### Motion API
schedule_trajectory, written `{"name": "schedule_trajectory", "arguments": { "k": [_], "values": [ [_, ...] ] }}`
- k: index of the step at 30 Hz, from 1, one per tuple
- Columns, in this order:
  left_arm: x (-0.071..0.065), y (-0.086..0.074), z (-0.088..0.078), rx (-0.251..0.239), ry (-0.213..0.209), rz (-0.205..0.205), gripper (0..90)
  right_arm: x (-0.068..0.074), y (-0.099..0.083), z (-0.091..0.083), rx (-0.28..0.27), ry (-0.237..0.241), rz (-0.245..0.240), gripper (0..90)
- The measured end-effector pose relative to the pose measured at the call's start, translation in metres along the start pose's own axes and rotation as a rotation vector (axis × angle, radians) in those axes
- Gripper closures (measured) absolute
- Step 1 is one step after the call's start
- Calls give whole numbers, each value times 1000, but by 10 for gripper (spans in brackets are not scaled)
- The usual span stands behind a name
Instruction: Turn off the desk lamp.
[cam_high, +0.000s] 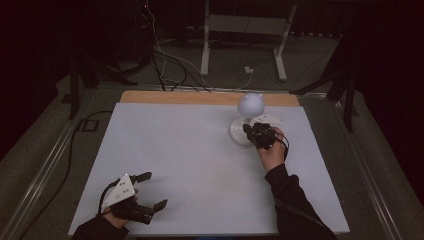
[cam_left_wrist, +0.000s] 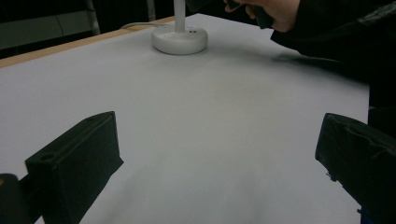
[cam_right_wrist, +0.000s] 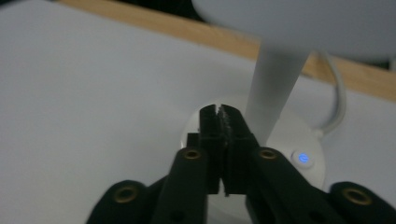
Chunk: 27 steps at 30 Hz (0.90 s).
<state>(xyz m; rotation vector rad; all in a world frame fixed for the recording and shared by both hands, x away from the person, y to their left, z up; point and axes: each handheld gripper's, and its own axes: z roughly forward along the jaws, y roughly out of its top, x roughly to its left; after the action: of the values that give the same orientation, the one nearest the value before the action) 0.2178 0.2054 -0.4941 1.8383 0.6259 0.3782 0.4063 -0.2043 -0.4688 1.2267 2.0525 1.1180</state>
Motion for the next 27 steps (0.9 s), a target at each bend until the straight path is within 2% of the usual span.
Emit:
{"name": "schedule_trajectory", "arguments": {
  "k": [6, 10, 12, 15, 16, 17, 18, 21, 23, 25, 27],
  "values": [
    [1, 1, 1, -1, 1, -6, 6, 4, 5, -11, -37, 59, 1, 700],
    [2, 1, 2, -5, 3, -15, 6, 8, 5, -14, -45, 115, -22, 542],
    [3, 1, 3, -2, 1, -11, 6, 8, 7, -15, -24, 143, -26, 389],
    [3, 1, 3, 1, -2, -7, 6, 9, 8, -19, -19, 148, -10, 246],
    [3, 1, 3, 0, -3, -7, 6, 8, 9, -21, -20, 167, 2, 218],
    [3, 1, 3, 0, -3, -7, 6, 8, 9, -22, -24, 177, 11, 152],
    [3, 1, 3, -1, -2, -9, 6, 8, 9, -24, -21, 198, -2, 101],
    [2, 0, 2, -3, -3, -7, 6, 10, 6, -30, -25, 251, -35, 21],
    [1, 0, 1, -2, -4, -1, 6, 13, 3, -35, -26, 253, -62, 15],
    [0, 0, 0, -4, -4, 1, 6, 14, -1, -39, -43, 276, -65, 0],
    [0, 0, 0, -5, -3, -2, 6, 13, -7, -44, -66, 272, -77, 0]
  ]
}}
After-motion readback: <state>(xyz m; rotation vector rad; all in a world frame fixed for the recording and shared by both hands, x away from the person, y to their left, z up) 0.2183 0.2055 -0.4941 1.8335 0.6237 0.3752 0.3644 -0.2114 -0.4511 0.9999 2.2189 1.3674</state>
